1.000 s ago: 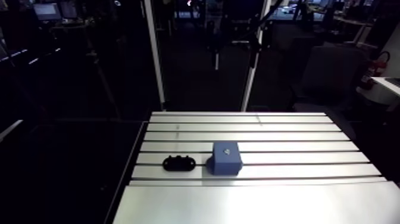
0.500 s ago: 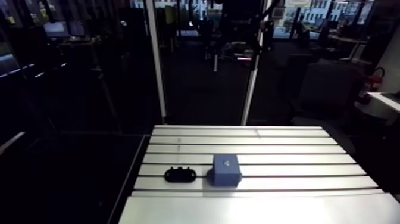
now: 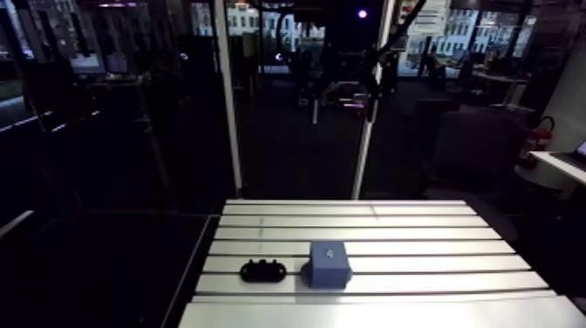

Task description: Pick up the M10 bolt and insert it into the hex recess until seated.

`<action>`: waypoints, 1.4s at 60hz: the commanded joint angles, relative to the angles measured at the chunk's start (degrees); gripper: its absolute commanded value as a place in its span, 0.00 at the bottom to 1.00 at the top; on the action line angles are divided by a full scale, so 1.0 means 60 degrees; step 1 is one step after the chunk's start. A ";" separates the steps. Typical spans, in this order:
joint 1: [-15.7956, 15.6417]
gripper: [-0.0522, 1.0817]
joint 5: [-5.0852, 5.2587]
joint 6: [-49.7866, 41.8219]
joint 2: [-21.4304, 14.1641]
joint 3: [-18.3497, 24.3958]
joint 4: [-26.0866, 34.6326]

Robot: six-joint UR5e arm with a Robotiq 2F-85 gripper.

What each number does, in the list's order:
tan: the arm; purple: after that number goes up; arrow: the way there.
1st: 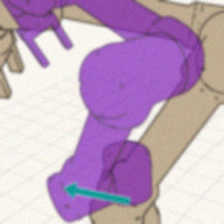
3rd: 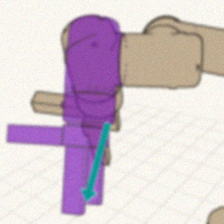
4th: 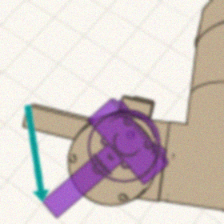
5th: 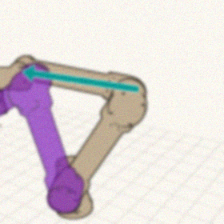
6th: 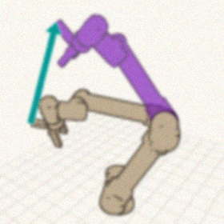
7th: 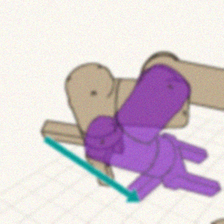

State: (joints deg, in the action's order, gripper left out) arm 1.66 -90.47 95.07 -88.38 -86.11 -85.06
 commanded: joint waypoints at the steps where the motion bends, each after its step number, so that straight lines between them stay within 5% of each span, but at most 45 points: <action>1: 0.0002 0.06 -0.0002 -0.0003 -0.0030 -0.0011 -0.0022; 84: -0.0041 0.06 0.0069 -0.0003 0.0146 0.0299 -0.0244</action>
State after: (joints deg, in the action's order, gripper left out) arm 1.42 -90.21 95.05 -87.46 -83.78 -86.53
